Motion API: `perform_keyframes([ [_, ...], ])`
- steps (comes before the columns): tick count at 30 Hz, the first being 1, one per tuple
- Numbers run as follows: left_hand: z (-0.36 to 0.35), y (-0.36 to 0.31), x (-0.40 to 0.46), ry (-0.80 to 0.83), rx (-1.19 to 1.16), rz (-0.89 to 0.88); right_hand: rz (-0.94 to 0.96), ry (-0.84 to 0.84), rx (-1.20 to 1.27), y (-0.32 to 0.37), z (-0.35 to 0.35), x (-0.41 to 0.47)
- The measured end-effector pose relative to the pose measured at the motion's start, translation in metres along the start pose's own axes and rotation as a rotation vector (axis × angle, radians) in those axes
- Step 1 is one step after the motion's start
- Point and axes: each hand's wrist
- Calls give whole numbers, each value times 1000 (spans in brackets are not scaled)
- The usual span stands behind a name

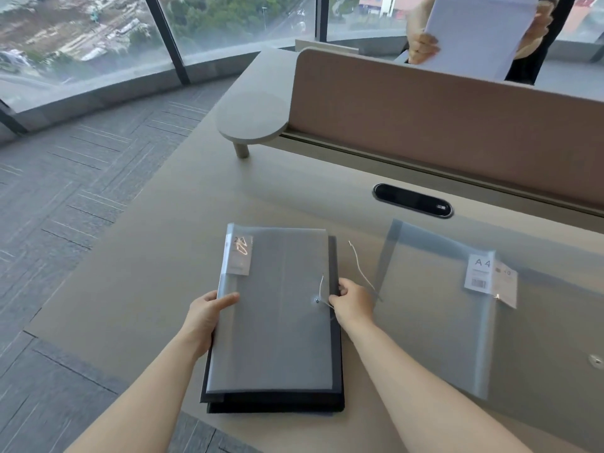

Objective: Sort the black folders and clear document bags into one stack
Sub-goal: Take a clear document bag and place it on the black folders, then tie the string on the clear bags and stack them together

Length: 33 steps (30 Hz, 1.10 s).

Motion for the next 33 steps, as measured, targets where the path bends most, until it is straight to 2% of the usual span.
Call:
perform_keyframes([
  [11,-1,6,3,-94,136,-66,-45,-7,-117,-9,-19,0],
  [19,-2,2,-1,-200,387,-106,-4,-29,-131,-17,-14,-12],
  [22,-20,-9,-16,-356,549,-203,23,-127,-30,-20,10,-12],
  [25,-55,-20,-34,-439,620,-427,17,-250,3,-30,46,-10],
  [30,-143,-24,-56,-235,728,-657,-10,-351,22,-53,121,-7],
  [33,-197,-20,-70,-97,761,-687,-35,-375,28,-64,160,-6],
])
Point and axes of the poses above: each hand's wrist, its own x-axis towards the middle knuckle, its own z-axis out of the back of the hand, y = z × x, and after that the axes turned 9 degrees about x, right-handed
